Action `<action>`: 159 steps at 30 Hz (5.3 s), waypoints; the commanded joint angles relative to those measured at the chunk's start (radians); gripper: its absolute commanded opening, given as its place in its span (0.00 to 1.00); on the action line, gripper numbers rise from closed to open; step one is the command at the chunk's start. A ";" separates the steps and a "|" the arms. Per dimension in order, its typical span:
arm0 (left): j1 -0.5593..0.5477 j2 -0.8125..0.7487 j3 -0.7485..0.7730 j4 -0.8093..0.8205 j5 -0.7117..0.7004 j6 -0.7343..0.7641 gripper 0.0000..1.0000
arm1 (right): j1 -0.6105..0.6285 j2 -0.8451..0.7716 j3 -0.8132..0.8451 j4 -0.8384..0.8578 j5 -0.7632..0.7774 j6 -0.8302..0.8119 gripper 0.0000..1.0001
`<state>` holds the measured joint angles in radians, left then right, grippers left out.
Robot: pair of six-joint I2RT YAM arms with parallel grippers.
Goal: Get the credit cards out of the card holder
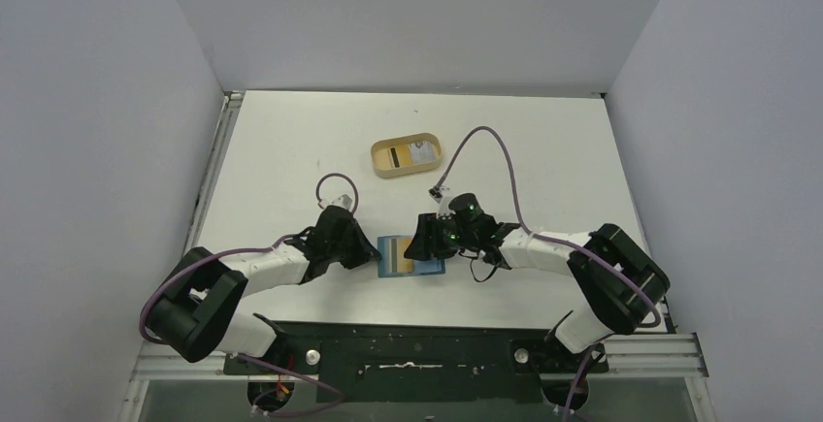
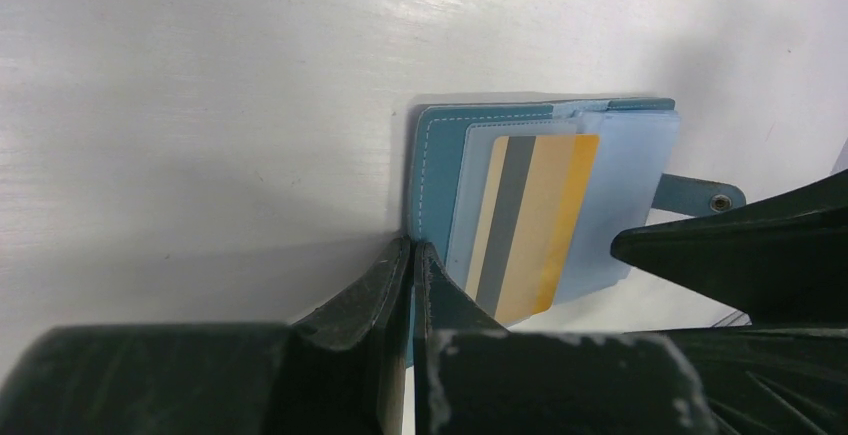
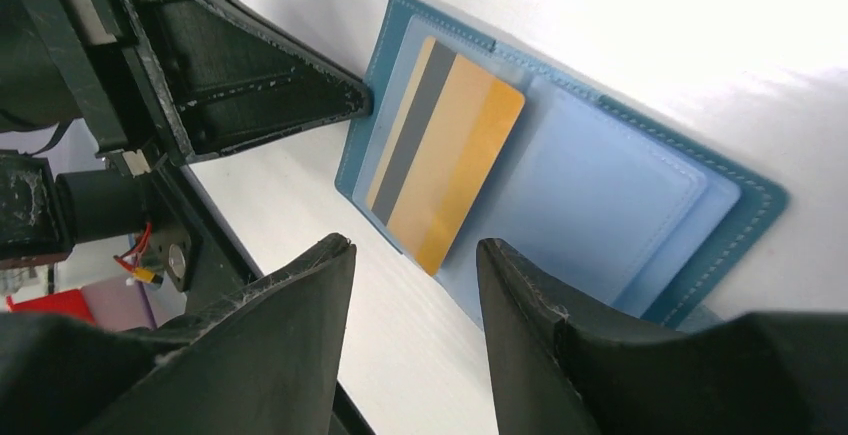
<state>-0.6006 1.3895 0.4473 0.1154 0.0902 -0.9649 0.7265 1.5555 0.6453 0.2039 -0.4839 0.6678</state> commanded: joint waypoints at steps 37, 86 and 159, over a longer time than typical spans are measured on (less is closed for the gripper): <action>-0.001 -0.014 -0.033 -0.018 -0.027 0.012 0.00 | 0.010 0.221 -0.139 0.802 -0.072 0.323 0.48; -0.001 -0.050 -0.045 -0.052 -0.034 0.011 0.00 | -0.012 0.285 -0.047 0.508 -0.135 0.259 0.45; -0.002 -0.038 -0.045 0.001 -0.014 0.006 0.00 | -0.386 0.494 0.808 -0.020 -0.331 0.003 0.00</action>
<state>-0.5961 1.3437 0.4145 0.1093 0.0685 -0.9649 0.3481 1.9678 1.3033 0.2222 -0.7792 0.6857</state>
